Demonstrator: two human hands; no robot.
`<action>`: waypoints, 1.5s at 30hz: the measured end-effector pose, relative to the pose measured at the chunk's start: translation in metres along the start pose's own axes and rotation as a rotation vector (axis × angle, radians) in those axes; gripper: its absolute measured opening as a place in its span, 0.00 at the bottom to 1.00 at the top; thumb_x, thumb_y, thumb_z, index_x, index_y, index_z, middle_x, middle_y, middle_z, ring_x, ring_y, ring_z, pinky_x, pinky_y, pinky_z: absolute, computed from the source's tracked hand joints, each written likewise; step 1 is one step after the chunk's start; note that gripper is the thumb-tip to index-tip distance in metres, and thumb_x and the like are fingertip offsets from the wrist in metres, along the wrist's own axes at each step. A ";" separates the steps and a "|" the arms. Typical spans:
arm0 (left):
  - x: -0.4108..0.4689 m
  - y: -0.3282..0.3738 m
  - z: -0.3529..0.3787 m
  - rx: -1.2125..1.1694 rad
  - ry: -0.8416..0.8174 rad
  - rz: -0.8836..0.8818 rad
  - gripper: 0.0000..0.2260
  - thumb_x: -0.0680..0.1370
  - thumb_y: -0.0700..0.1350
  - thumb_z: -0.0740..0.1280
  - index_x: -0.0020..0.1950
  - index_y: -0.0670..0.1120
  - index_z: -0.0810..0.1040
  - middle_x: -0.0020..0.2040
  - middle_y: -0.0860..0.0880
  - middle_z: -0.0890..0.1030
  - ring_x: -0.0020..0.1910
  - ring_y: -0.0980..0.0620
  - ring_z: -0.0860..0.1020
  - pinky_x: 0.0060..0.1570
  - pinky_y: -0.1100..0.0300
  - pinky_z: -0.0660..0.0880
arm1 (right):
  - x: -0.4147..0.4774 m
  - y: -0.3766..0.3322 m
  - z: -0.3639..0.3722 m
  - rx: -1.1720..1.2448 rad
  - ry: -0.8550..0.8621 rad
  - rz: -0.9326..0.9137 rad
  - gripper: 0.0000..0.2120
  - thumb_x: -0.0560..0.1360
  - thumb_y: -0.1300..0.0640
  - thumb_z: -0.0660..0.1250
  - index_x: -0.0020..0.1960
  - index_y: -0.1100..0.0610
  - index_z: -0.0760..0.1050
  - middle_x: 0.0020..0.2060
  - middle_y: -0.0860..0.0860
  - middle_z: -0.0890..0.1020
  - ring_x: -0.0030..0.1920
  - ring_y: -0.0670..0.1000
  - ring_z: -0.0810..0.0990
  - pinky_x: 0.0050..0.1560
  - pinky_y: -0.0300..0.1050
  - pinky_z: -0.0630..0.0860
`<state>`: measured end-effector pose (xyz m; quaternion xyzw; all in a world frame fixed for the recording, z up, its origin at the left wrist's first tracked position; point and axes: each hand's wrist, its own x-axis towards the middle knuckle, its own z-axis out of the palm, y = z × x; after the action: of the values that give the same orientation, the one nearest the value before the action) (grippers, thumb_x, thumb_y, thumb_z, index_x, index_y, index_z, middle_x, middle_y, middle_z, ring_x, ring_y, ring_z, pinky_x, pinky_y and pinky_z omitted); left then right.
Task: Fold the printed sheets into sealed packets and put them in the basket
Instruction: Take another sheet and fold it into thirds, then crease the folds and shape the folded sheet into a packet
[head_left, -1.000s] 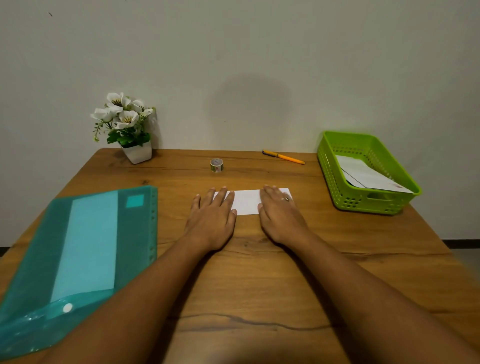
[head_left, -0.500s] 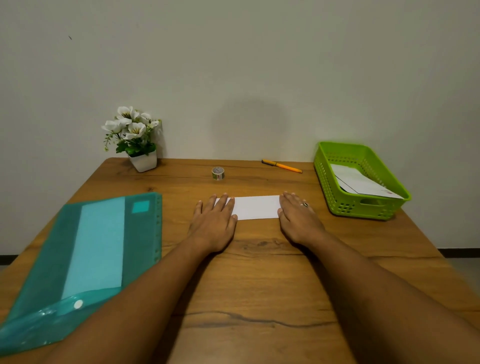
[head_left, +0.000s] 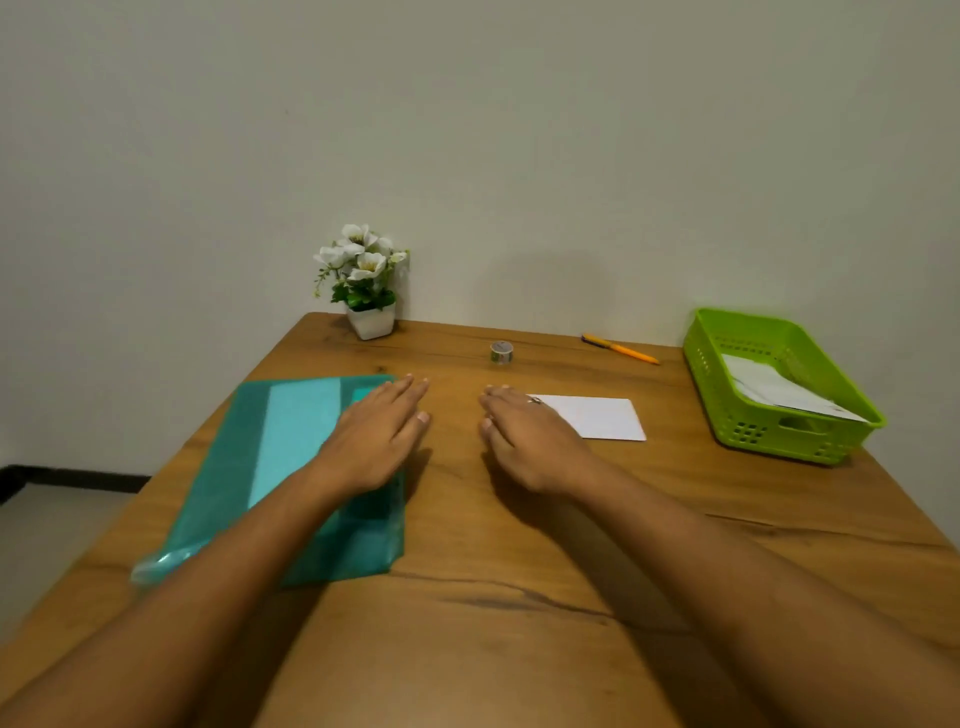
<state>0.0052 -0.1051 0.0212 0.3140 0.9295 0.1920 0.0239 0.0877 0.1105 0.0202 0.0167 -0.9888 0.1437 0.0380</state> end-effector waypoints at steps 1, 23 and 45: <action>-0.011 -0.011 -0.008 -0.013 -0.002 -0.025 0.31 0.81 0.63 0.48 0.83 0.55 0.58 0.84 0.51 0.56 0.82 0.47 0.56 0.79 0.44 0.56 | 0.002 -0.017 0.005 0.003 -0.011 -0.050 0.24 0.87 0.49 0.52 0.80 0.56 0.64 0.81 0.54 0.65 0.81 0.54 0.61 0.80 0.50 0.59; -0.131 -0.113 -0.067 -0.382 -0.305 -0.222 0.15 0.79 0.38 0.71 0.44 0.60 0.86 0.71 0.62 0.74 0.72 0.55 0.69 0.74 0.50 0.66 | 0.026 -0.150 0.043 0.228 -0.319 -0.265 0.16 0.82 0.43 0.66 0.64 0.50 0.80 0.59 0.46 0.83 0.56 0.48 0.80 0.57 0.50 0.79; -0.155 -0.113 -0.024 0.141 0.183 -0.036 0.13 0.85 0.57 0.53 0.56 0.56 0.76 0.47 0.55 0.83 0.42 0.55 0.78 0.41 0.52 0.77 | 0.002 -0.164 0.057 -0.240 -0.096 -0.594 0.15 0.83 0.46 0.63 0.66 0.51 0.75 0.74 0.53 0.70 0.59 0.58 0.80 0.50 0.57 0.81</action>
<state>0.0605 -0.2877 -0.0103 0.2793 0.9445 0.1536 -0.0795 0.0888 -0.0629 0.0123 0.3066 -0.9512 0.0078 0.0335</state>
